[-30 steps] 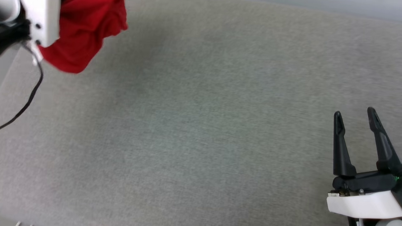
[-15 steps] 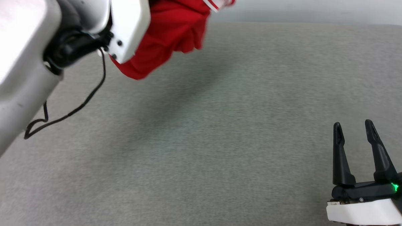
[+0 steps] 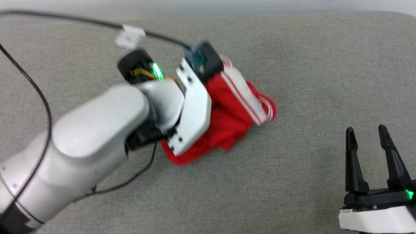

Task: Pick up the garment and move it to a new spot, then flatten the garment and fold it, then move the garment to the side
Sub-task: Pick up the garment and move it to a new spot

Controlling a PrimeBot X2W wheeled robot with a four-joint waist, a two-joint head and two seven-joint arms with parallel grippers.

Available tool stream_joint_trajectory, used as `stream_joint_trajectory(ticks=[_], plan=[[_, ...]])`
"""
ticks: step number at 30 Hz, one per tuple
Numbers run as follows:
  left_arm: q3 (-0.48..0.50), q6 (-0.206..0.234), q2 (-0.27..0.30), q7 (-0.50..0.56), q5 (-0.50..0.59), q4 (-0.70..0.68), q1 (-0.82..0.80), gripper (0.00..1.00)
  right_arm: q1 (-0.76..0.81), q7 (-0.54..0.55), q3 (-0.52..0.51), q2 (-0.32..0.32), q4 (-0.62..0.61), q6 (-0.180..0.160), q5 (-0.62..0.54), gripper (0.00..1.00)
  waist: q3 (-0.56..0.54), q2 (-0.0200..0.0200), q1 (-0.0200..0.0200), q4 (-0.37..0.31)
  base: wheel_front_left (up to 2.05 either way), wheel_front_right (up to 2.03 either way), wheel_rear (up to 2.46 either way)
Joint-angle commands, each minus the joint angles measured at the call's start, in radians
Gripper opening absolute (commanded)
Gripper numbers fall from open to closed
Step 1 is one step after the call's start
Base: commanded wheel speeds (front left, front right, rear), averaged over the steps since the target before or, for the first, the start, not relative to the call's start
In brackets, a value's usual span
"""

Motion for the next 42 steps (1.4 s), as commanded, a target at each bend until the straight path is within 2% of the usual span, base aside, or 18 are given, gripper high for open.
stream_joint_trajectory(ticks=[1,7,14,15,16,23,27,28,36,42], plan=[[-0.037,0.0,-0.015,-0.017,-0.012,0.017,0.037,0.0,-0.016,-0.002,-0.001,0.003,0.002,-0.001,-0.003,1.0,0.005,0.0,0.0001,0.006,0.0,0.0,0.0],[-0.153,0.0,-0.058,-0.053,-0.045,0.071,0.133,0.0,-0.024,-0.002,-0.004,0.002,0.006,-0.001,-0.008,1.0,0.018,0.0,0.0001,0.02,0.0,0.0,0.0],[-0.187,0.0,-0.112,-0.054,-0.022,0.106,0.263,0.0,-0.021,-0.002,-0.004,0.003,0.014,-0.001,-0.011,1.0,0.02,0.0,0.0001,0.032,0.0,0.0,0.0],[-0.188,-0.001,-0.117,-0.068,-0.016,0.111,0.272,0.15,-0.019,-0.002,-0.005,0.003,0.016,-0.001,-0.012,1.0,0.018,0.0,0.0001,0.035,0.0,0.0,0.0],[-0.188,0.0,-0.122,-0.09,-0.009,0.114,0.275,1.0,-0.016,-0.002,-0.006,0.003,0.018,-0.001,-0.013,1.0,0.014,0.0,0.0001,0.038,0.0,0.0,0.0],[-0.147,0.005,-0.135,-0.332,0.035,0.129,0.237,1.0,0.019,-0.002,-0.017,0.002,0.028,-0.001,-0.02,1.0,-0.045,0.0,0.0001,0.072,0.0,0.0,0.0],[-0.086,0.047,-0.138,-0.492,0.071,0.106,0.248,1.0,0.042,-0.002,-0.018,0.002,0.032,-0.001,-0.022,1.0,-0.082,0.0,0.0001,0.094,0.0,0.0,0.0],[-0.086,0.047,-0.138,-0.492,0.071,0.106,0.248,1.0,0.042,-0.002,-0.018,0.002,0.032,-0.001,-0.022,1.0,-0.082,0.0,0.0001,0.094,0.0,0.0,0.0],[0.042,0.236,-0.112,-0.793,0.126,0.111,0.337,1.0,0.072,-0.002,-0.024,0.002,0.034,-0.001,-0.025,1.0,-0.135,0.0,0.0001,0.129,0.0,0.0,0.0],[0.158,0.383,-0.083,-0.873,0.163,0.117,0.452,1.0,0.09,-0.002,-0.027,0.002,0.036,-0.001,-0.026,1.0,-0.161,0.0,0.0001,0.147,0.0,0.0,0.0]])
